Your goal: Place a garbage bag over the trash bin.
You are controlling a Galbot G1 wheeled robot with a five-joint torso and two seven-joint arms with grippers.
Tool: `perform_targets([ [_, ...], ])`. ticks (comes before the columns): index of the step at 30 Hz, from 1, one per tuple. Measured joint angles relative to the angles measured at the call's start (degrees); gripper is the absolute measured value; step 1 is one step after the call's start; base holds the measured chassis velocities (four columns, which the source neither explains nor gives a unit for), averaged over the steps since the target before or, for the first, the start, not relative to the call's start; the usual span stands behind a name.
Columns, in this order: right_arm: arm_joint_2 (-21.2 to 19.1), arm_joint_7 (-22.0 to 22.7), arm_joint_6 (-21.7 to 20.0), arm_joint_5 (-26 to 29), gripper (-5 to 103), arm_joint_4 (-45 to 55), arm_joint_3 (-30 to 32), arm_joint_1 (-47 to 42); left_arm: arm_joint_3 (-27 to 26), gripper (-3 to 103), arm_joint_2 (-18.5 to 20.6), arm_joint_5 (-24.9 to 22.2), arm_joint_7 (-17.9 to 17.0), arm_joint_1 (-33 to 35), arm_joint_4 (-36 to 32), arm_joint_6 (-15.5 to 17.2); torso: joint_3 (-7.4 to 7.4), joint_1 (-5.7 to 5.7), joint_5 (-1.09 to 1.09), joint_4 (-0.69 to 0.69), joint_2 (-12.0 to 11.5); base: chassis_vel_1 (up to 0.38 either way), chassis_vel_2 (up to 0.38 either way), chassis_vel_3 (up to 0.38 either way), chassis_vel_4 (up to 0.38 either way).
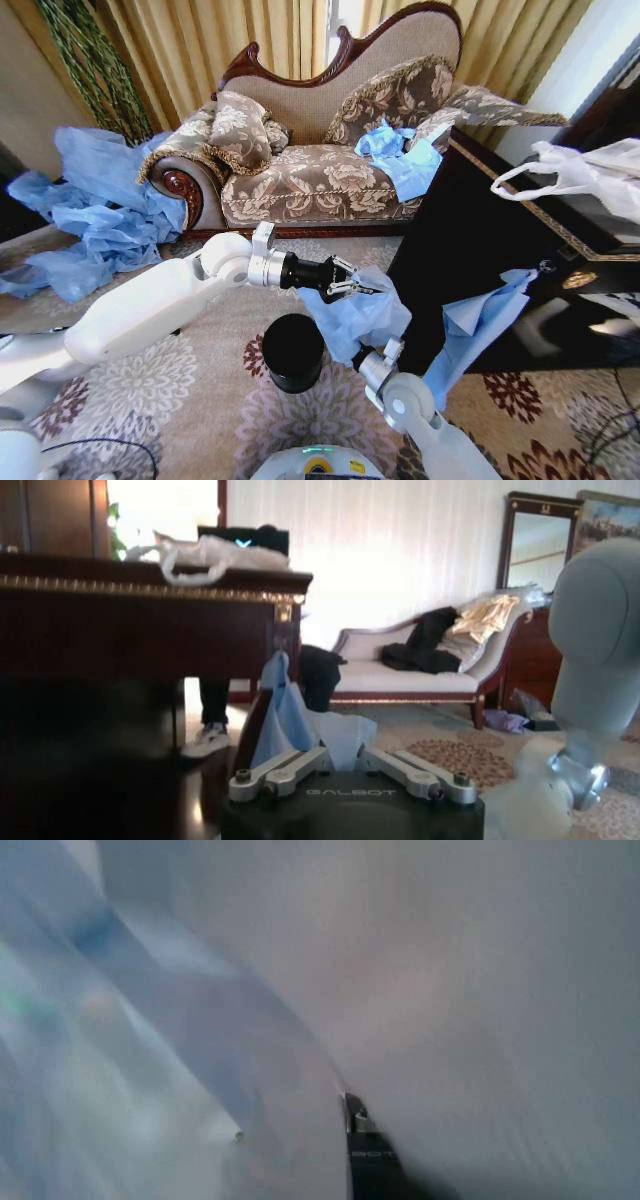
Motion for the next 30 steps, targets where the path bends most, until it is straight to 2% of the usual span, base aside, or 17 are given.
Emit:
perform_targets([
  [10, -0.70, 1.72, -0.40, 1.71, 0, 2.88, 1.62, 2.59, -1.90, 0, 1.67, 1.40, -0.89, 5.08, -2.19, -0.10, 0.00, 0.00, 0.01, 0.00, 0.00, 0.000, 0.000, 0.000, 0.000],
  [14, -0.03, 1.97, -0.26, 0.67, 0, 1.58, 0.65, 3.74, -2.35, 0, 1.59, 0.09, -3.06, 6.32, -4.35, 0.43, 0.00, 0.00, 0.03, 0.00, 0.00, 0.000, 0.000, 0.000, 0.000],
  [17, 0.16, 1.47, -0.14, -1.00, 0, 0.55, 0.34, 3.32, -5.51, 0, 1.84, -2.11, -7.53, 10.00, -6.79, 1.04, 0.00, 0.00, 0.04, -0.02, 0.00, 0.000, 0.000, 0.000, 0.000],
  [18, 0.16, 1.47, -0.14, -1.00, 0, 0.55, 0.34, 3.32, -5.51, 0, 1.84, -2.11, -7.53, 10.00, -6.79, 1.04, 0.00, 0.00, 0.04, -0.02, 0.00, 0.000, 0.000, 0.000, 0.000],
  [19, -0.03, 1.20, -0.16, -1.62, 0, 0.54, 0.06, 2.71, -8.36, 0, 2.16, -3.50, -10.12, 13.32, -7.95, 1.27, 0.00, 0.00, 0.02, -0.03, 0.00, 0.000, 0.000, 0.000, 0.000],
  [20, -0.14, 1.09, -0.18, -1.87, 0, 0.54, -0.10, 2.45, -9.43, 0, 2.27, -3.97, -10.99, 14.53, -8.34, 1.36, 0.00, 0.00, 0.02, -0.03, 0.00, 0.000, 0.000, 0.000, 0.000],
  [21, -0.48, 0.81, -0.28, -2.81, 0, 0.54, -0.81, 1.60, -14.37, 0, 2.62, -5.92, -15.04, 21.04, -10.29, 1.35, 0.00, 0.00, 0.01, -0.01, 0.00, 0.000, 0.000, 0.000, 0.000],
  [22, -0.48, 0.81, -0.28, -2.81, 0, 0.54, -0.81, 1.60, -14.37, 0, 2.62, -5.92, -15.04, 21.04, -10.29, 1.35, 0.00, 0.00, 0.01, -0.01, 0.00, 0.000, 0.000, 0.000, 0.000],
  [24, -0.68, 0.67, -0.49, -4.04, 0, 0.35, -1.93, 0.99, -21.57, 0, 2.84, -8.10, -20.09, 31.56, -13.43, 1.07, 0.00, 0.00, 0.00, -0.01, 0.00, 0.000, 0.000, 0.000, 0.000],
  [25, -0.69, 0.68, -0.62, -4.54, 0, 0.24, -2.41, 0.80, -23.74, 0, 2.96, -8.94, -22.41, 36.30, -14.78, 0.67, -0.01, 0.00, 0.01, 0.03, 0.00, 0.000, 0.000, 0.000, 0.000],
  [26, -0.69, 0.68, -0.62, -4.54, 0, 0.24, -2.41, 0.80, -23.74, 0, 2.96, -8.94, -22.41, 36.30, -14.78, 0.67, -0.01, 0.00, 0.01, 0.03, 0.00, 0.000, 0.000, 0.000, 0.000],
  [27, -0.51, 0.92, -0.87, -5.26, 0, 0.28, -2.51, 0.15, -24.96, 0, 2.93, -9.73, -25.12, 40.86, -15.47, -0.59, -0.01, -0.01, 0.01, 0.05, 0.01, 0.000, 0.000, 0.000, 0.000],
  [29, -0.18, 1.46, -1.09, -6.03, 0, 0.73, -2.09, -1.12, -24.83, 0, 2.36, -10.19, -26.23, 42.89, -14.93, -1.53, -0.01, -0.01, 0.04, 0.06, 0.01, 0.000, 0.000, 0.000, 0.000],
  [30, 0.22, 2.02, -1.32, -6.94, 0, 1.21, -1.47, -2.32, -24.60, 0, 1.14, -10.82, -26.89, 43.90, -13.63, -1.86, -0.01, -0.01, 0.02, 0.01, 0.01, 0.000, 0.000, 0.000, 0.000],
])
